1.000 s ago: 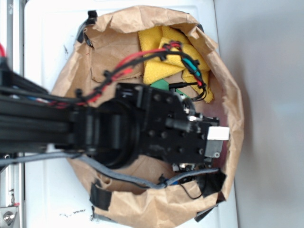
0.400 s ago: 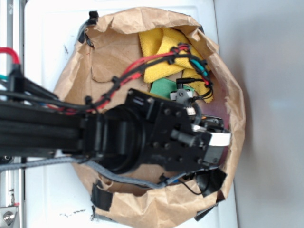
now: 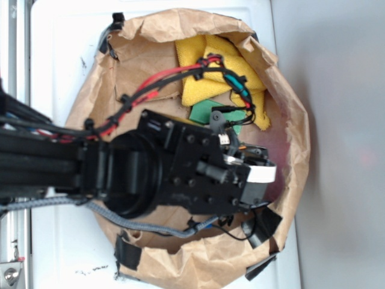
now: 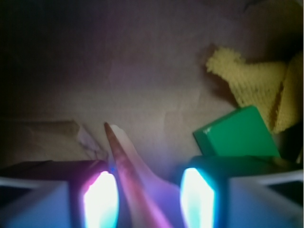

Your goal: Grab the shell.

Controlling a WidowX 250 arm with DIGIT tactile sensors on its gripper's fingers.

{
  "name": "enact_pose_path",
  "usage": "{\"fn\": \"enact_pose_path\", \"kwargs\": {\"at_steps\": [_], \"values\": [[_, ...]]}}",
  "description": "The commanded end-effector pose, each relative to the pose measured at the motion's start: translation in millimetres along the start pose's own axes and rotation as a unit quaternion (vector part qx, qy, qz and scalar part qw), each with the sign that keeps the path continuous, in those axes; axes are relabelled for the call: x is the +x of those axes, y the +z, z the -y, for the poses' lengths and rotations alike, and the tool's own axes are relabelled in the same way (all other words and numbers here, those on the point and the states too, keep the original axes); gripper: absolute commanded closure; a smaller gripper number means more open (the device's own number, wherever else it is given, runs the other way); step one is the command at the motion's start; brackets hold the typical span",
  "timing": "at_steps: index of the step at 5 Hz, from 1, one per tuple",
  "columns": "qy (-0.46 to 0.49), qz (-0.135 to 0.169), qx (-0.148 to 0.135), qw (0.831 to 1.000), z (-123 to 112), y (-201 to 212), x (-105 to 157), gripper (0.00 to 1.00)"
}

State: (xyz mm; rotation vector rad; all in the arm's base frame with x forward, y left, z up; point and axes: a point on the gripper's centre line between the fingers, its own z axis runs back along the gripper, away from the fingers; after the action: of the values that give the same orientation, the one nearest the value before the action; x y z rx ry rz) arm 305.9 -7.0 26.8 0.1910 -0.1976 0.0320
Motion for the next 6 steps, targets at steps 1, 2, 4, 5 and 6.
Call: {"fn": "enact_pose_path", "kwargs": {"at_steps": [1, 2, 4, 5, 6], "values": [[0.007, 0.027, -0.021, 0.999, -17.0, 32.7, 1.0, 1.0], [0.018, 0.043, -0.039, 0.998, -24.1, 50.1, 3.0, 1.0], [0.042, 0.072, -0.094, 0.992, -34.9, 98.7, 6.2, 1.0], [0.049, 0.081, -0.13, 0.987, -39.3, 125.8, 6.0, 1.0], [0.047, 0.084, -0.13, 0.987, -35.3, 143.5, -0.9, 1.0]]}}
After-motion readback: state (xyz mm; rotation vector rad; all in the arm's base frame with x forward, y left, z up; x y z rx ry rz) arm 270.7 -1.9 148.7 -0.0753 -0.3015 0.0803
